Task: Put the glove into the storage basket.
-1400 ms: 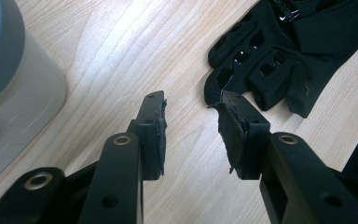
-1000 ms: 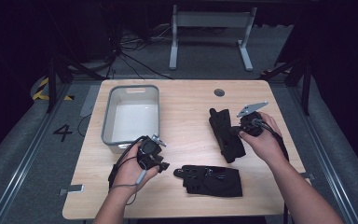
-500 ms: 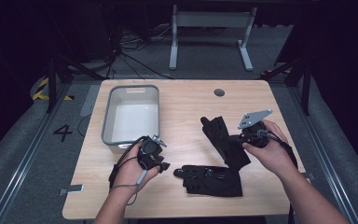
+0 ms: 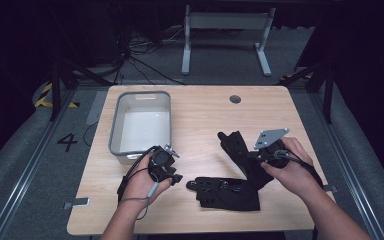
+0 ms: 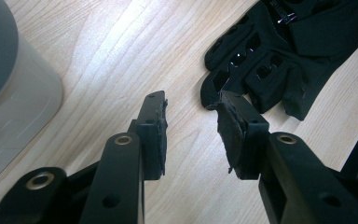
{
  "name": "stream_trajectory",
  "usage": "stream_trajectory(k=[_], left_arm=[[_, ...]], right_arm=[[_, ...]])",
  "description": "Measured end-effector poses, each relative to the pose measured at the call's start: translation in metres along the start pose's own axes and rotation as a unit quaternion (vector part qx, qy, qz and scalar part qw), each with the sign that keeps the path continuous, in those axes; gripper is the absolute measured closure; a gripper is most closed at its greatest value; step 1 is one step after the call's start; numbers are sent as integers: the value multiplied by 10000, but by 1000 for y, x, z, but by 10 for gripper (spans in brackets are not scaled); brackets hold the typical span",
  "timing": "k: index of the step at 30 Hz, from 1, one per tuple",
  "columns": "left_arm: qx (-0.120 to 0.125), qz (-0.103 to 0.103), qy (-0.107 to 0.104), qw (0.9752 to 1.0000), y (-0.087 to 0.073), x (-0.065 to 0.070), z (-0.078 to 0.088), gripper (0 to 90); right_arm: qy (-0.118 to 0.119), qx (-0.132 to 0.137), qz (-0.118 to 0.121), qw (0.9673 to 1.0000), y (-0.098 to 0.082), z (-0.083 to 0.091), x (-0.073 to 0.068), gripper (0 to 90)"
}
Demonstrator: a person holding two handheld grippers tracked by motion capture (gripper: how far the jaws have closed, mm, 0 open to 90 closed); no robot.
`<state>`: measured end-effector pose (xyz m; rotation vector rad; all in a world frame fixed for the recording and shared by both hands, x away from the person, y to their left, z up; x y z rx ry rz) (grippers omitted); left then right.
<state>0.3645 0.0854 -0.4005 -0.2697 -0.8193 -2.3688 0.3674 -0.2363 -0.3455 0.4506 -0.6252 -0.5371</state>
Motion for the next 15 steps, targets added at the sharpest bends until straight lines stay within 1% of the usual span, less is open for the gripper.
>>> stream_trajectory(k=[3, 6, 8, 11, 13, 15], left_arm=[[0, 1, -1, 10000, 0, 1, 0, 626], [4, -3, -1, 10000, 0, 1, 0, 625], [6, -1, -9, 10000, 0, 0, 0, 625], [10, -10, 3, 10000, -1, 0, 0, 624], [18, -13, 6, 10000, -1, 0, 1, 622], [13, -15, 3, 10000, -1, 0, 1, 622]], right_arm=[[73, 15, 104, 9999, 2, -2, -10, 884], [90, 31, 228, 9997, 5, -3, -20, 883], [164, 45, 305, 9994, 6, -2, -27, 882], [170, 94, 342, 9992, 8, -2, -41, 882], [206, 126, 449, 9987, 8, -2, -54, 881], [296, 128, 547, 9980, 8, -2, -64, 881]])
Point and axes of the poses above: each handheld gripper's, and its own axes: z roughly backward along the jaws, y roughly out of its top, x roughly to its right, the point moved 1 cm from there along -z, roughly forward along the jaws, and after that the axes turned 14 degrees about -y, right-handed, at the moved point
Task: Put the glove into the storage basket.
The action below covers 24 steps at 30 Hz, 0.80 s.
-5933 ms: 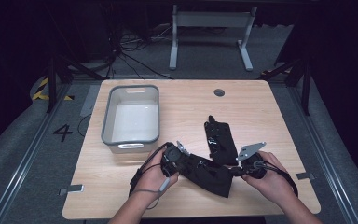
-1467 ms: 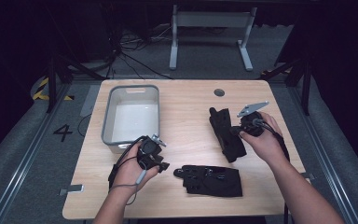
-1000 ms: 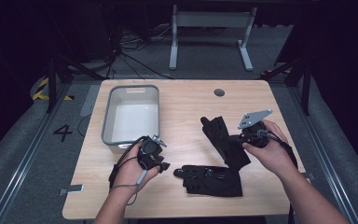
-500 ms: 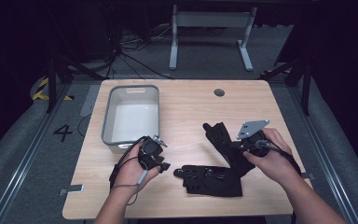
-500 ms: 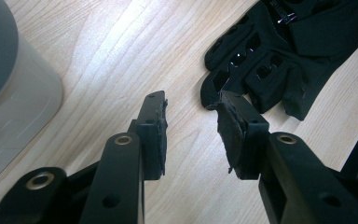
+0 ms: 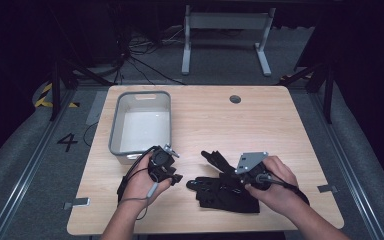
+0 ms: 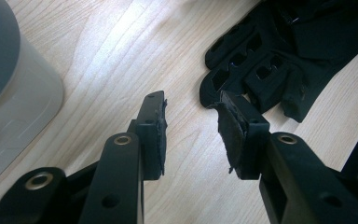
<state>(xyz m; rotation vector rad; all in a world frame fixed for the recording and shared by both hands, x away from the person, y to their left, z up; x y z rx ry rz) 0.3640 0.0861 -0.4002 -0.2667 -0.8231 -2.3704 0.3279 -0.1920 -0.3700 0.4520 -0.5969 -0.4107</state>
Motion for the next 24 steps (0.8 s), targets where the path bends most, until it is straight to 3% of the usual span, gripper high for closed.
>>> stream_trajectory(k=[4, 10, 13, 15, 17, 20, 24], left_arm=[[15, 9, -12, 10000, 0, 1, 0, 622], [-1, -1, -8, 10000, 0, 1, -1, 621], [-4, -7, -13, 10000, 0, 1, -1, 620], [-7, 4, -13, 10000, 0, 1, -1, 620], [-19, -1, -19, 10000, 0, 1, -1, 619], [-35, -5, -49, 10000, 0, 2, -2, 619], [-44, -74, -163, 9998, 2, 6, -4, 619]], right_arm=[[147, -28, 101, 9998, -2, -4, -17, 878], [646, -42, 182, 9977, -7, -11, -40, 865], [943, 13, 116, 9955, -8, -14, -48, 808], [1255, 78, -8, 9921, -9, -13, -50, 774], [1386, 142, -2, 9903, -10, -10, -51, 743], [1358, 220, 37, 9905, -12, -5, -50, 729], [1206, 249, -226, 9921, -21, 2, -38, 713]])
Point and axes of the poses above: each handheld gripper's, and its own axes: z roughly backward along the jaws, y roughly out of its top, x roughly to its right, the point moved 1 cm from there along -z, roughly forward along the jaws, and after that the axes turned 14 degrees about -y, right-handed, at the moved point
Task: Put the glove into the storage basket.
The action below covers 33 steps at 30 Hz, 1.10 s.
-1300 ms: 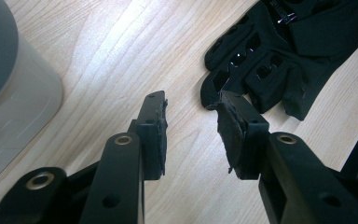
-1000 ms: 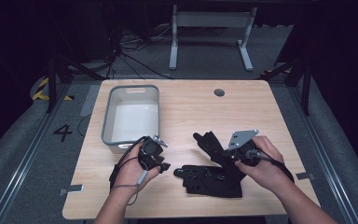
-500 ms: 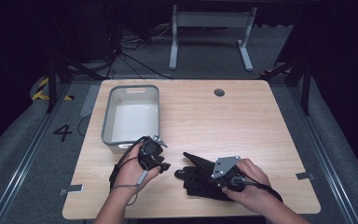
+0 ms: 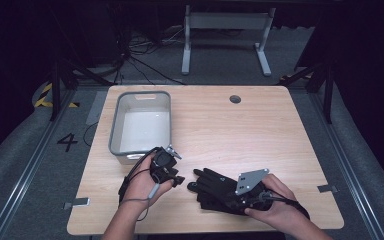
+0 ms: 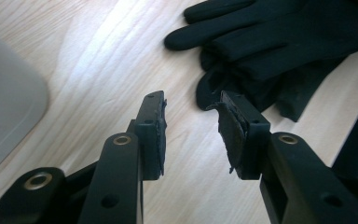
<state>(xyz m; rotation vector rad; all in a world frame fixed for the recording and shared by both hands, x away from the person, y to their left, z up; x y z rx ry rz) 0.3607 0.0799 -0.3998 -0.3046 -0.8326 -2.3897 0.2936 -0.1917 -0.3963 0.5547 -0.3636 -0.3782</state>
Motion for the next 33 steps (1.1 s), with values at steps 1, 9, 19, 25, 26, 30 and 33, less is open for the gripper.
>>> stream_trajectory(k=[1, 9, 19, 25, 26, 30, 33], left_arm=[[-2, -10, -34, 10000, 0, 1, 0, 619], [-82, -161, -205, 9996, 5, 12, -6, 619], [-248, -221, -368, 9988, 9, 18, -22, 615], [-329, -252, -394, 9984, 12, 20, -32, 616], [-346, -244, -397, 9983, 12, 21, -34, 616], [-417, -214, -411, 9981, 11, 20, -37, 614], [-444, -194, -416, 9980, 11, 19, -38, 613]], right_arm=[[-38, 41, -72, 10000, -2, 3, 3, 712], [-514, 14, -797, 9955, -21, 17, 33, 706], [-660, -649, -1385, 9860, -54, 9, 52, 676], [-560, -913, -1558, 9820, -63, -1, 50, 644], [-547, -920, -1554, 9820, -64, -2, 50, 639], [-434, -1079, -1494, 9819, -65, -11, 45, 619], [-374, -1185, -1452, 9816, -65, -16, 41, 608]])
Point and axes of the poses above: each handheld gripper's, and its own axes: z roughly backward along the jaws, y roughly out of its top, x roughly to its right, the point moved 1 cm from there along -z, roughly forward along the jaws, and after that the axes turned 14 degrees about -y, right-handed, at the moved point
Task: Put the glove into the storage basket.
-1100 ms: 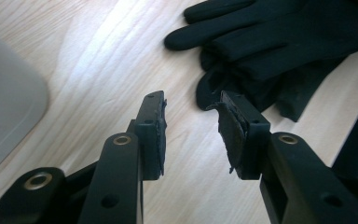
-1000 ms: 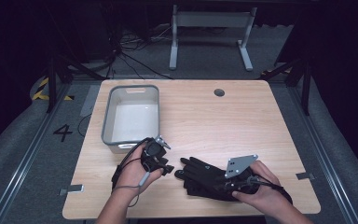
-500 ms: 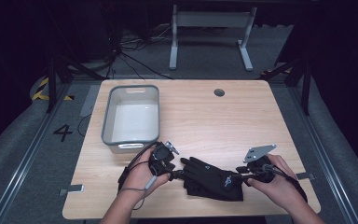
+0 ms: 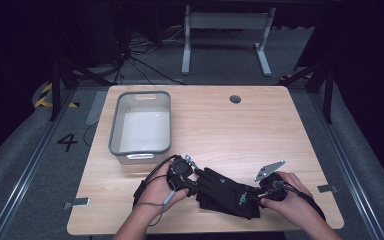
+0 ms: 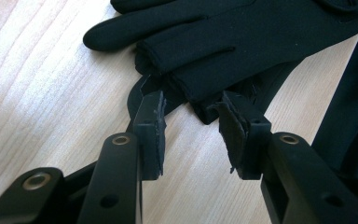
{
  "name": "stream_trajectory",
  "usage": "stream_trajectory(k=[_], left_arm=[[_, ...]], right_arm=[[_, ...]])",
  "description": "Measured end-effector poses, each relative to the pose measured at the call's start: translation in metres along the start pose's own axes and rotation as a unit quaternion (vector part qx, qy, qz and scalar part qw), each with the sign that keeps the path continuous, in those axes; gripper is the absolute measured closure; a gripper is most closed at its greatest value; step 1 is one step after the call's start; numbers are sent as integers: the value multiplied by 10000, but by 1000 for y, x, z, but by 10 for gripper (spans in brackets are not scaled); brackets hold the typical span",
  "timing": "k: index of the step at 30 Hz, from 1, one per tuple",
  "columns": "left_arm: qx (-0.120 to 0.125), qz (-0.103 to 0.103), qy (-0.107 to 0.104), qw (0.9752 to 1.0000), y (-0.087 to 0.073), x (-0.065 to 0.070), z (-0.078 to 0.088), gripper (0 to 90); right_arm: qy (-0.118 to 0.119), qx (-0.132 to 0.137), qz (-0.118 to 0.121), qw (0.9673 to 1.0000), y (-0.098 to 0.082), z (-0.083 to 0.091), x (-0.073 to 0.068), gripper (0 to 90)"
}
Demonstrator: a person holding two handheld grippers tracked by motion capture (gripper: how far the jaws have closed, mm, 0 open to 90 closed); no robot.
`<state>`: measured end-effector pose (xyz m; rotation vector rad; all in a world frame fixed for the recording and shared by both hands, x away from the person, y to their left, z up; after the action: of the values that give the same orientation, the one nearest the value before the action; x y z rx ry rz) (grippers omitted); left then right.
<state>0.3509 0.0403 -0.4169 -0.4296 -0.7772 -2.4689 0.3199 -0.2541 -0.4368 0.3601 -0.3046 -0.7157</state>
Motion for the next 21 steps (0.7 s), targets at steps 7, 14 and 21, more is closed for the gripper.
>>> stream_trajectory(k=[7, 14, 21], left_arm=[[-52, 24, -33, 10000, 1, -2, -5, 604], [-155, -31, -90, 9998, 3, 0, -12, 608], [-233, -43, -20, 9997, 6, 0, -20, 710]], right_arm=[[-55, -66, 91, 9999, 1, -2, -4, 629], [-71, -126, 290, 9995, 3, -2, -9, 735], [-41, -126, 279, 9995, 3, -3, -8, 734]])
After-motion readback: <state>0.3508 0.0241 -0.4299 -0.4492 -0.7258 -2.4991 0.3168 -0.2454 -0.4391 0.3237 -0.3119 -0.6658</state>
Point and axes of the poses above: each handheld gripper's, and its own axes: z roughly backward along the jaws, y roughly out of its top, x roughly to its right, the point moved 1 cm from there along -z, roughly forward along the jaws, and after that the axes turned 14 degrees about -y, right-handed, at the moved point
